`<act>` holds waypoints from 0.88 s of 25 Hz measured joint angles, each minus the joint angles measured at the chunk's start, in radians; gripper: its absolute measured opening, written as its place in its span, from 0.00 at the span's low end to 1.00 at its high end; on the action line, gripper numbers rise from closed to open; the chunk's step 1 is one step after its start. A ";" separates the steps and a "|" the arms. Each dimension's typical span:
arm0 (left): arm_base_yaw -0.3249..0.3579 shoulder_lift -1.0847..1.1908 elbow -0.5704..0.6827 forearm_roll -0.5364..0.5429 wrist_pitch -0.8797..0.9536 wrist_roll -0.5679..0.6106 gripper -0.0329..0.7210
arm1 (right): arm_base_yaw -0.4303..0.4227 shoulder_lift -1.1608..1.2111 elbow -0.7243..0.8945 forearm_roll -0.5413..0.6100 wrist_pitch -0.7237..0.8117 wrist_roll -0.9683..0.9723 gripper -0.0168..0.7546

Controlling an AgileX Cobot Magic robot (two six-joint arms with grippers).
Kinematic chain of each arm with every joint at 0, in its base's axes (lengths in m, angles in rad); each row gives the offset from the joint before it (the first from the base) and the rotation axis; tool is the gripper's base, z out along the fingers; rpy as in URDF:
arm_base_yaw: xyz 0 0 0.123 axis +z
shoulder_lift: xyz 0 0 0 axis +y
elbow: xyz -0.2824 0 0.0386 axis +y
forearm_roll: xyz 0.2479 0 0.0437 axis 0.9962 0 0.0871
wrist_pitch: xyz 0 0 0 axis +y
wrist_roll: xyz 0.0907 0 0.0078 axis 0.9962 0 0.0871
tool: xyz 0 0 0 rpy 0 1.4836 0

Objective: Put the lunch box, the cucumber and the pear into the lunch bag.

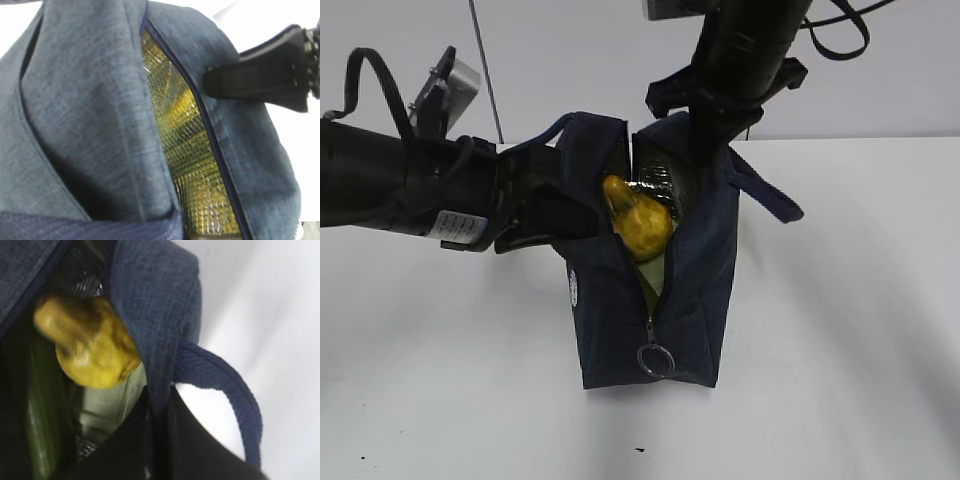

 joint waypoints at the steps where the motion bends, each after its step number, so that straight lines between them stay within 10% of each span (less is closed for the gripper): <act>1: -0.001 0.008 -0.001 0.000 0.002 0.001 0.02 | -0.002 0.000 0.022 0.000 -0.005 0.001 0.03; 16: -0.004 0.058 -0.007 0.016 0.001 0.007 0.04 | -0.004 0.000 0.056 -0.009 -0.022 -0.021 0.03; 22: -0.004 0.058 -0.011 0.034 0.007 0.008 0.29 | -0.004 0.000 0.056 -0.007 -0.022 -0.021 0.18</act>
